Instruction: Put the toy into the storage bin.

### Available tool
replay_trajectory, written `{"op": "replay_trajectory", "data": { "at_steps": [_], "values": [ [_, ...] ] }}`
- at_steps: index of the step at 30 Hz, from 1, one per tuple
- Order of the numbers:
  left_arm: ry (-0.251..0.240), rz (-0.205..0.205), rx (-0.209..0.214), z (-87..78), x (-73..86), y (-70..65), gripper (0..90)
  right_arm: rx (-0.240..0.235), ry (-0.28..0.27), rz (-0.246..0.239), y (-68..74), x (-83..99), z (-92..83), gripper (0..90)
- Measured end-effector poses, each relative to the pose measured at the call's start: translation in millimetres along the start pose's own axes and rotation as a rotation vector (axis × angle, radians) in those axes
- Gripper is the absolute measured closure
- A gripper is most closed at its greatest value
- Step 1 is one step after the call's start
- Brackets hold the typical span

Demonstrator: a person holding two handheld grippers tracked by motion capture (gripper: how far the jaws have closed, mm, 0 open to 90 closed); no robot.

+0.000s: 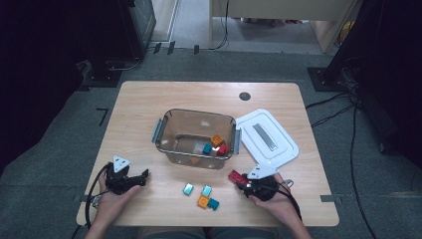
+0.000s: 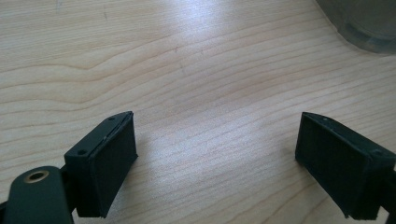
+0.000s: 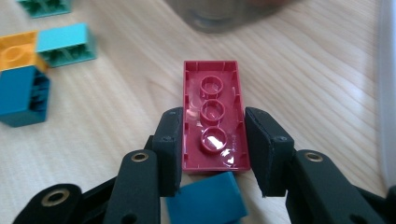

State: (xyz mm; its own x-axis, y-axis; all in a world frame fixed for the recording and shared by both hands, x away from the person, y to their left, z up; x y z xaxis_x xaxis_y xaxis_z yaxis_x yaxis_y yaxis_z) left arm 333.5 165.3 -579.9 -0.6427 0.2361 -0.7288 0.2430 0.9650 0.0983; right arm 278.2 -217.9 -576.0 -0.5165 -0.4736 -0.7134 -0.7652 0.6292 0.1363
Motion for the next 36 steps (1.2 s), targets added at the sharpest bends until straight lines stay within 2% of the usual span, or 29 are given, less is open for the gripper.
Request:
{"op": "replay_trajectory", "data": {
  "at_steps": [5,8,9,10,12,14,20,21,25,29,36],
  "values": [
    [0.000,0.000,0.000,0.0,0.0,0.0,12.3,0.062,-0.007,0.050,-14.6,3.1,-5.9,60.0],
    [0.000,0.000,0.000,0.0,0.0,0.0,12.3,0.100,-0.020,0.121,-26.1,4.5,-9.9,59.9],
    [0.000,0.000,0.000,0.0,0.0,0.0,12.3,0.100,-0.020,0.121,-26.1,4.5,-9.9,59.9],
    [0.000,0.001,0.000,0.0,0.0,0.0,12.3,0.123,-0.030,0.172,-33.3,5.8,-12.7,59.9],
    [0.000,0.000,0.000,0.0,0.0,0.0,12.4,0.145,-0.030,0.191,-37.7,7.3,-15.0,59.7],
    [0.000,0.000,0.000,0.0,0.0,-0.1,12.4,0.166,-0.026,0.192,-40.1,8.8,-16.2,59.2],
    [0.000,0.000,0.000,0.0,0.0,-0.1,12.5,0.188,-0.025,0.173,-37.9,8.5,-13.9,53.2],
    [0.001,0.002,0.000,-0.2,0.1,0.0,12.5,0.194,-0.025,0.169,-38.0,8.0,-14.0,59.6],
    [0.001,0.002,0.000,-0.2,0.1,0.0,12.5,0.187,-0.033,0.177,-39.4,6.6,-16.8,60.1],
    [-0.001,0.000,0.000,-0.1,0.0,-0.1,12.5,0.175,-0.077,0.202,-42.0,-1.9,-28.7,60.2],
    [0.000,0.000,0.000,-0.1,0.0,-0.1,12.5,0.171,-0.124,0.200,-44.1,-21.6,-55.1,60.1]
  ]
}}
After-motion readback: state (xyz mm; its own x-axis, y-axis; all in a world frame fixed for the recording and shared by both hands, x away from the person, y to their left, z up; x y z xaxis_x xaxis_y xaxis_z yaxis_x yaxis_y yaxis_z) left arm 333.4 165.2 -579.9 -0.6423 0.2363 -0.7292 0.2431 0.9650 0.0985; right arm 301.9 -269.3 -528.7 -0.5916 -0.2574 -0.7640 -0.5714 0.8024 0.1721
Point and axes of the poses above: each handheld gripper's, and its own axes: z roughly forward along the jaws, x roughly out of its underside, y roughly to its left, the point moved 9 cm from there along z, roughly forward along the jaws, and after that the axes turned 8 degrees about -x, right-handed, at the moved point
